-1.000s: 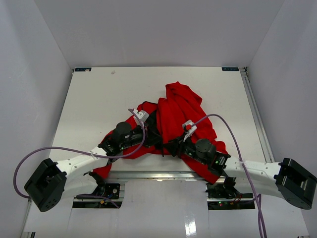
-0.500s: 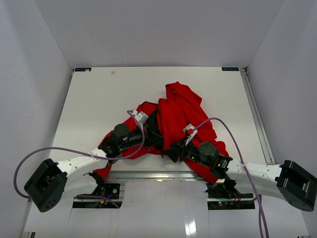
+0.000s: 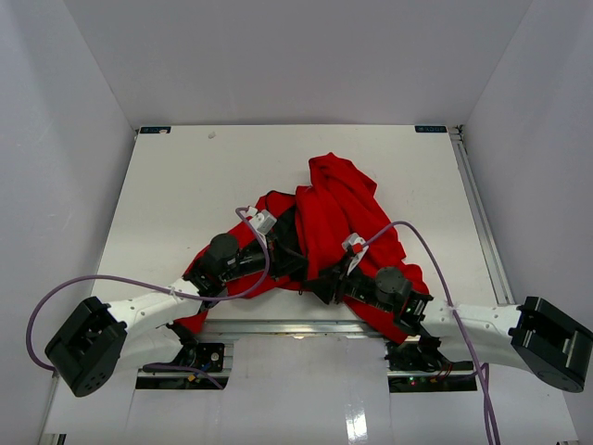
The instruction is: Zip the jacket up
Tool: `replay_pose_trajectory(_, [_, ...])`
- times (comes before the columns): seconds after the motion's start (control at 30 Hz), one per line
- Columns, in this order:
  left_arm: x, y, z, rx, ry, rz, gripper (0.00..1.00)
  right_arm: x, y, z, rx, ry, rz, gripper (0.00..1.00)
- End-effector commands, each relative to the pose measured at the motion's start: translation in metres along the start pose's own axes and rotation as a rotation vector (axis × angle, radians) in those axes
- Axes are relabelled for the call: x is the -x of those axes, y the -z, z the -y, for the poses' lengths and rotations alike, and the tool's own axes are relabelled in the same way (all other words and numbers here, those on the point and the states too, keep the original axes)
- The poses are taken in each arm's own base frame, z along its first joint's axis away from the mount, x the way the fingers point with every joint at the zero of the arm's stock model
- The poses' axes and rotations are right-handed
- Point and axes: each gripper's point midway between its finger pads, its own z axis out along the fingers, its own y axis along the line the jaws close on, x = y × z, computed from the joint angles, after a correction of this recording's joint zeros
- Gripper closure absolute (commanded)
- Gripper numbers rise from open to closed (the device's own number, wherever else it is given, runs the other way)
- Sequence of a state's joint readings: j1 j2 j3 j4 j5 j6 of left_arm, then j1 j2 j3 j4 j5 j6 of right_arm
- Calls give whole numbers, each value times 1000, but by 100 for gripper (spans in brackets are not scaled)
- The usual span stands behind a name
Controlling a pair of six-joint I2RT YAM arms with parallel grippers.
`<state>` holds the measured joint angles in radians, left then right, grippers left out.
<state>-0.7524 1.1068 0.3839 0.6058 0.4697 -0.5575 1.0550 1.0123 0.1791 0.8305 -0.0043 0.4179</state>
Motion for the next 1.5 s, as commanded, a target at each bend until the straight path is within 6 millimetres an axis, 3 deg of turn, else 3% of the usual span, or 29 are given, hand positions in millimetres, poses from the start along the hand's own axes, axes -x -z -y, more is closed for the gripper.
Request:
replay_pose_trajectory(0.0, [6, 6, 19, -89, -37, 23, 100, 12, -1, -15, 80, 15, 63, 57])
replay_pose_trajectory(0.3, [8, 9, 22, -98, -48, 36, 100, 9, -1, -14, 82, 16, 58, 74])
replay_pose_trajectory(0.5, [9, 8, 21, -90, -48, 41, 100, 8, 1, -16, 96, 27, 54, 79])
replay_pose_trajectory(1.33, [10, 7, 15, -66, -37, 47, 100, -4, 0, -17, 110, 55, -11, 72])
replay_pose_trajectory(1.47, [9, 7, 16, -69, -38, 47, 100, -6, -1, -16, 109, 53, -19, 76])
